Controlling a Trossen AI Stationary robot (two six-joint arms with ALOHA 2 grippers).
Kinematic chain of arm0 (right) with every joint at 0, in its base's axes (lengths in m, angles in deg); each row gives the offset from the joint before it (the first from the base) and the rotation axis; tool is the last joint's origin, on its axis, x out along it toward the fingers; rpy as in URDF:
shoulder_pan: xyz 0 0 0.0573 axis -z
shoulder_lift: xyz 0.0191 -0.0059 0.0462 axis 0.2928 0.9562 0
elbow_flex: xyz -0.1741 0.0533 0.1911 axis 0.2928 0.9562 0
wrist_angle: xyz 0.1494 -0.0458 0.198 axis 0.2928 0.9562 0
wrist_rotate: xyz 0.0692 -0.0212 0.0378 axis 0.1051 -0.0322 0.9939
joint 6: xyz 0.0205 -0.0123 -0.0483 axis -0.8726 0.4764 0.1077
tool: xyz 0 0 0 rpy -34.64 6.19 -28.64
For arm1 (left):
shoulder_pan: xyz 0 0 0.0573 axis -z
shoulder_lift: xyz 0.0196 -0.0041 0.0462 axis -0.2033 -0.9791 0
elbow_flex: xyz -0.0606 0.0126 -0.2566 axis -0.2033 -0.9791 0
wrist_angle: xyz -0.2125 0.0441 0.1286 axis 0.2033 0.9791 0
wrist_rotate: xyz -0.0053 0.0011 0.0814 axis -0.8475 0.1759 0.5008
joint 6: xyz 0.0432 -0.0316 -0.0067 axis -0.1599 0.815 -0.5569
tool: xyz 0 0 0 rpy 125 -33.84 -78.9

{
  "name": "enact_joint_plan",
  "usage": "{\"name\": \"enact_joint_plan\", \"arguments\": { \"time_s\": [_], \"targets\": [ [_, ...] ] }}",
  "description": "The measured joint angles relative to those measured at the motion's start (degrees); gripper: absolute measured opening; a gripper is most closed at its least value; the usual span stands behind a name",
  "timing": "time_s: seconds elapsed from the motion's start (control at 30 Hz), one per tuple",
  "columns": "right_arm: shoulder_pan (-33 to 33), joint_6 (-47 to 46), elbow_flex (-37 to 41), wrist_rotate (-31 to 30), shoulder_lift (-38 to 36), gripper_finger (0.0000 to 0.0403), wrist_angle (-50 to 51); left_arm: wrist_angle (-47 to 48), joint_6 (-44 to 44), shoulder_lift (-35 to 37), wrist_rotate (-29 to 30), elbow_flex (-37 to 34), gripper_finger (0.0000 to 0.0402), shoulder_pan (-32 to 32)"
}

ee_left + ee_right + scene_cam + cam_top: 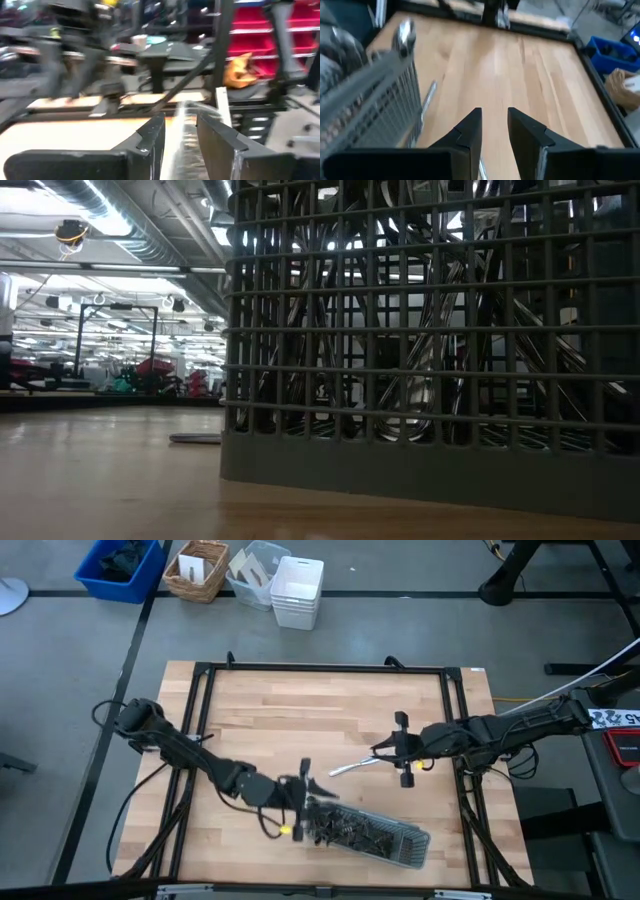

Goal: Sort silverware
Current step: Put the knife into the gray silverware rack

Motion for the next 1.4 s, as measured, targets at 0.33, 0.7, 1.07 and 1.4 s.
{"name": "enact_joint_plan", "arguments": {
  "time_s": [0.33, 0.7, 1.07, 1.4],
  "targets": [
    [0.04, 2.06, 0.00, -1.92, 0.00, 0.0097, 7.95, 12.99, 9.11, 4.58, -0.03, 0.02, 0.0104, -13.21],
    [0.04, 2.51, 0.00, -2.45, 0.02, 0.0097, 15.37, 17.45, 19.82, 3.35, -8.21, 0.02, 0.0104, -26.01],
    [0.04, 1.18, 4.04, -0.29, 0.06, 0.0097, 14.77, 19.17, 18.87, -0.74, -21.36, 0.02, 0.0104, -30.96],
    [0.04, -9.23, 10.32, -0.48, 0.10, 0.0097, 14.79, 22.40, 15.08, -2.72, -32.45, 0.04, 0.0104, -32.24]
  ]
}}
